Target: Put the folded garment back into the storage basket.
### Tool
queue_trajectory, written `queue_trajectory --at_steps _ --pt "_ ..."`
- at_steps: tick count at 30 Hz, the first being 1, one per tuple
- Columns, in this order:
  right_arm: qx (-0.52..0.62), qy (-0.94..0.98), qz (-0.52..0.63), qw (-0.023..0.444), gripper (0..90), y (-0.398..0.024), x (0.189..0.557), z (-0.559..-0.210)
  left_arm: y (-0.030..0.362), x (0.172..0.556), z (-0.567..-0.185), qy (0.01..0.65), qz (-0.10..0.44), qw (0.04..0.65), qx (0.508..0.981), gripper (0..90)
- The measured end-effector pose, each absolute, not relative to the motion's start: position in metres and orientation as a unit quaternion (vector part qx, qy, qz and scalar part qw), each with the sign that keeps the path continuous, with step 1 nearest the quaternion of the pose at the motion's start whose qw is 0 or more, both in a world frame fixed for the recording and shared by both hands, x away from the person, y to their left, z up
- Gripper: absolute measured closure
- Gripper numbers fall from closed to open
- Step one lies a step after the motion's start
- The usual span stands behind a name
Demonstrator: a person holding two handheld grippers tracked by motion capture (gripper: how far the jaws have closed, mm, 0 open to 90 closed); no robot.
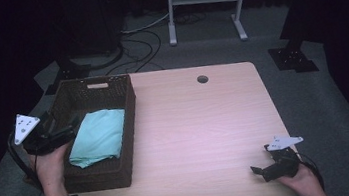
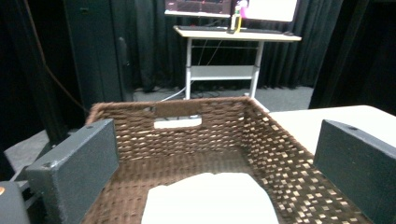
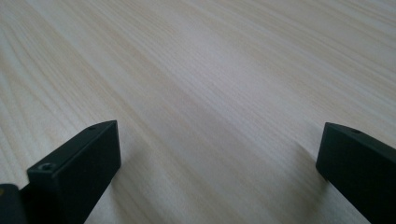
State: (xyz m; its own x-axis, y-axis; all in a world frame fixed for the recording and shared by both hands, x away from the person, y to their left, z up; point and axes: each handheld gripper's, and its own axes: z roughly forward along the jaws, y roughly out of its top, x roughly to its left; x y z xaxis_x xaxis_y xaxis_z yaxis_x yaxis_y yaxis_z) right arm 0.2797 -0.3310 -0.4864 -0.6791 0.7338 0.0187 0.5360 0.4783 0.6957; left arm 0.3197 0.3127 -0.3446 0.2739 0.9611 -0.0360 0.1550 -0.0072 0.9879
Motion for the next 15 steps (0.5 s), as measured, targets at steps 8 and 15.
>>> queue_trajectory --at_steps 8,15 --pt "0.379 0.842 0.352 0.154 0.0 -0.338 0.276 -0.489 0.266 0.310 -0.325 0.445 0.374 0.551 0.598 0.0" --pt "0.391 0.836 0.350 0.159 0.0 -0.345 0.279 -0.489 0.211 0.305 -0.313 0.407 0.362 0.577 0.609 0.0"
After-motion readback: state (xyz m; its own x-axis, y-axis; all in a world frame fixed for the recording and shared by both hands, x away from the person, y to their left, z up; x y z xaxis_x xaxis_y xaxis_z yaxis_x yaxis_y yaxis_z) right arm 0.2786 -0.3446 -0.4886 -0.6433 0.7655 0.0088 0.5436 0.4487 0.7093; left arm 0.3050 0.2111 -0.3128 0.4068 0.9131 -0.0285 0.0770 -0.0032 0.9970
